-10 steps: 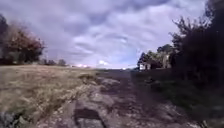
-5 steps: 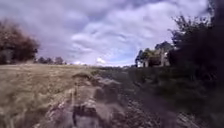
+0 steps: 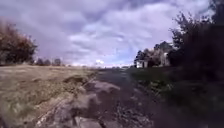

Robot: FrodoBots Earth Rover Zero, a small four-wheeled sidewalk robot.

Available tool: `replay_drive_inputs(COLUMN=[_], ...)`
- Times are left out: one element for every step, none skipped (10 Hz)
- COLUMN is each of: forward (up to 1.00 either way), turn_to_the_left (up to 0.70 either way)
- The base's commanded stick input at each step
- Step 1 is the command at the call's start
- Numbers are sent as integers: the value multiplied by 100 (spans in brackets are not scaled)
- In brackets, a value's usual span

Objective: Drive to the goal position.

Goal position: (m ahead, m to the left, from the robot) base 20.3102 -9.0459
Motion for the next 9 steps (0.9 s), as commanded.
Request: replay_drive_inputs(forward=[100,100,100,100,100,100,100,100,100], turn_to_the_left=[0,0,0,0,0,0,0,0,0])
